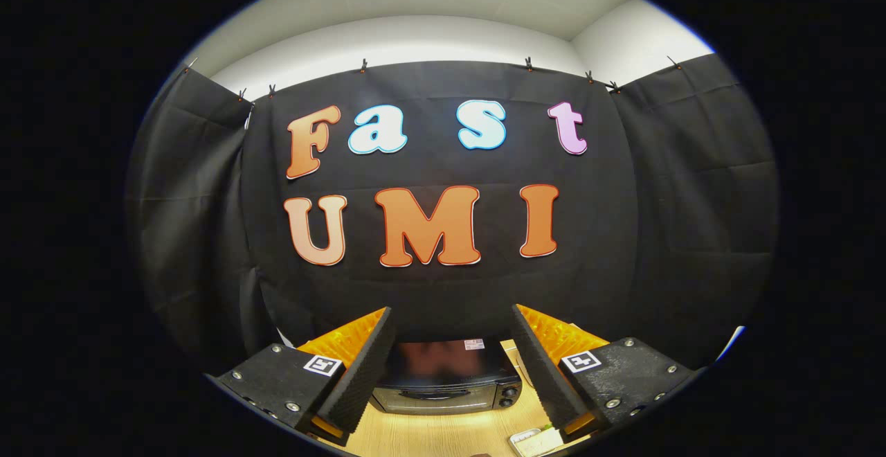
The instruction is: Open the toaster oven, put the food inside, and close the toaster oven door.
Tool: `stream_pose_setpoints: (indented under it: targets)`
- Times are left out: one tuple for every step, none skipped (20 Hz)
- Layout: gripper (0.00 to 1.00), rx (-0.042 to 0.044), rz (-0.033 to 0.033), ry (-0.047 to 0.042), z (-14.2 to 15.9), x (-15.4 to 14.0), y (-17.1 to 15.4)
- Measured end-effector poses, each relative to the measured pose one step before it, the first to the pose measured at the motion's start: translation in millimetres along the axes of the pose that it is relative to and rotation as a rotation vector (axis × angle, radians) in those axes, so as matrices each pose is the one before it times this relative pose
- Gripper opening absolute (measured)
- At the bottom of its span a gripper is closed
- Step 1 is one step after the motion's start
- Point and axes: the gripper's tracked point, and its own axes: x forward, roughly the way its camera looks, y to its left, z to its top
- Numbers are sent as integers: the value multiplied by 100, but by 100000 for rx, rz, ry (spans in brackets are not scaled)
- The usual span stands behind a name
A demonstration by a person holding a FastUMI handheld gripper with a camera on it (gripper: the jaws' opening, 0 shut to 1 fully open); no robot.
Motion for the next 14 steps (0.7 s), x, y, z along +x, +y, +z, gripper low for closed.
stream_pose_setpoints:
  targets:
    - [99,-167,255,159,-31,28,186]
    - [99,-90,295,339,-141,-53,157]
    - [99,-33,273,205,1,-22,100]
    - [99,-119,122,101,-113,-60,104]
    - [99,-354,95,226,-116,61,24]
    - [99,-279,-138,568,-252,-72,-10]
    - [99,-108,88,497,-140,-42,74]
    - [99,11,172,249,-49,-27,87]
    - [99,-23,60,98,-34,49,86]
    - [99,-94,-39,43,-106,71,-10]
    - [99,-88,-27,-51,-25,62,117]
    - [99,-53,24,-56,-73,75,115]
    - [99,-11,2,37,-47,108,82]
    - [99,-51,-64,226,-251,256,116]
